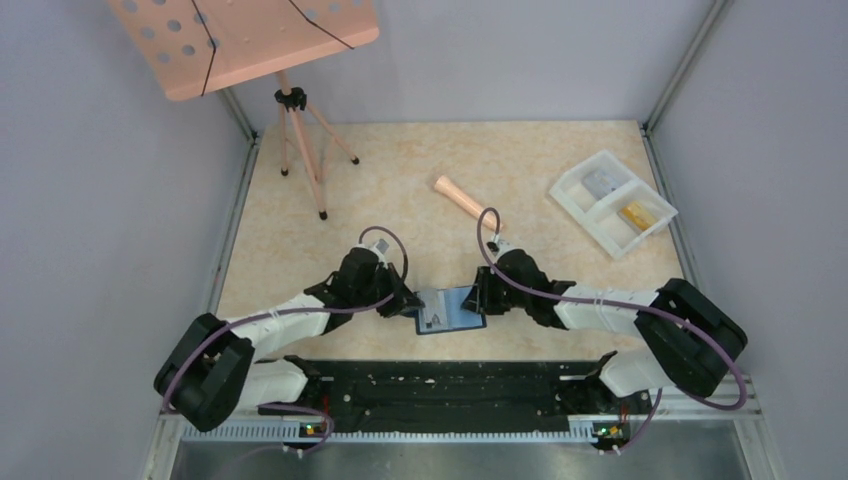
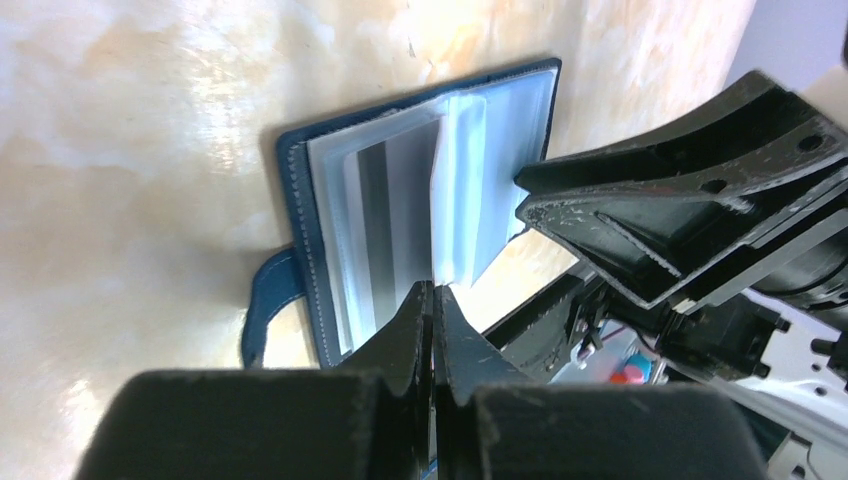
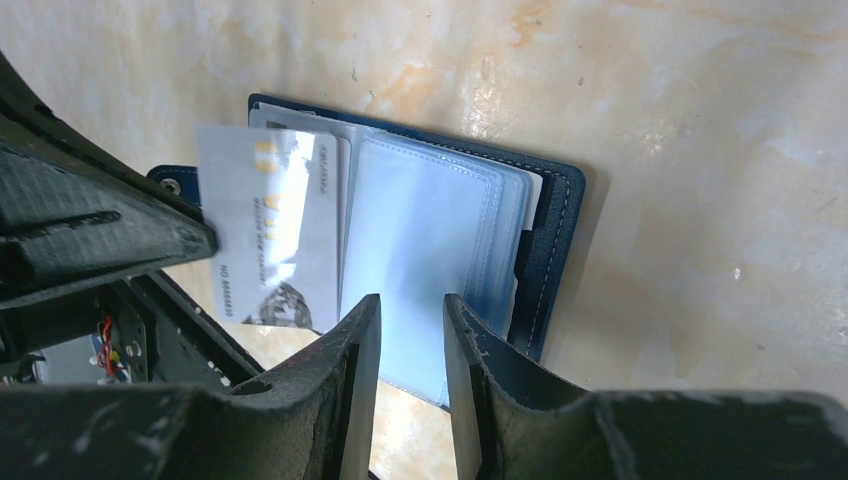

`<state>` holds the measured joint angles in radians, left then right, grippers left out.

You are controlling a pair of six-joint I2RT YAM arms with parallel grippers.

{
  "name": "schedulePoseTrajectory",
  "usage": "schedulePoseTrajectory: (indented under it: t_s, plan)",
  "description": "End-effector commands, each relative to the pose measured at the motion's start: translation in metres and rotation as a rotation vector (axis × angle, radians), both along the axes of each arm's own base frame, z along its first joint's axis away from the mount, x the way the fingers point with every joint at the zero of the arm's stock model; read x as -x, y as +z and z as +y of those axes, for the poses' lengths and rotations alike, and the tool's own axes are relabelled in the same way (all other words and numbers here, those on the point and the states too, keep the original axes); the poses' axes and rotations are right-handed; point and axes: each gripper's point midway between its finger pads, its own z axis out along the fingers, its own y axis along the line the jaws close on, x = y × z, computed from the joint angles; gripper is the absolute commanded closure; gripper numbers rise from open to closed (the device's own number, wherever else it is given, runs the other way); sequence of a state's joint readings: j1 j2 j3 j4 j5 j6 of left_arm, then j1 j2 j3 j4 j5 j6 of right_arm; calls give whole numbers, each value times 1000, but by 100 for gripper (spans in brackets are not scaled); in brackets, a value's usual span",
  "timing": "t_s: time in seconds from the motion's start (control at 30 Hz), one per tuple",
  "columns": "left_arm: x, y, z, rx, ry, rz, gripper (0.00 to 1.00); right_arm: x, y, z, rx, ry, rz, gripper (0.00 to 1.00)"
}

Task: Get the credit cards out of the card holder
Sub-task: Remove the credit card from the card holder.

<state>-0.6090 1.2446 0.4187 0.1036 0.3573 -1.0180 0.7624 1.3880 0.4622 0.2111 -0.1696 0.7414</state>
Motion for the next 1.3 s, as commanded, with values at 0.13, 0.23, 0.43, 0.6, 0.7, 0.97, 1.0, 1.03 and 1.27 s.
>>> schedulePoseTrajectory:
  t_s: [0.13, 0.23, 0.43, 0.6, 0.7, 0.97, 1.0, 1.03, 1.27]
  plan:
    - [-15, 34, 13, 105, 155, -61, 100, -9, 35, 0, -68, -26, -65, 65]
    - [-20, 59, 9, 201, 180, -102, 100, -8, 59, 11, -200, -28, -92, 59]
    - [-30, 104, 7, 398, 255, -196, 100, -6, 109, 20, -507, -107, -130, 52]
    - [-35, 123, 13, 508, 327, -242, 100, -7, 136, 19, -640, -155, -179, 52]
    - [-36, 128, 17, 548, 357, -259, 100, -7, 146, 19, -686, -174, -203, 52]
    - [-37, 133, 15, 602, 382, -277, 100, -10, 159, 34, -752, -167, -207, 55]
    - [-37, 133, 14, 602, 379, -276, 100, -10, 161, 36, -758, -162, -206, 55]
    - [-37, 134, 13, 606, 376, -276, 100, -12, 158, 39, -753, -159, -197, 55]
    - [-36, 134, 10, 615, 370, -285, 100, -18, 164, 55, -779, -139, -176, 59]
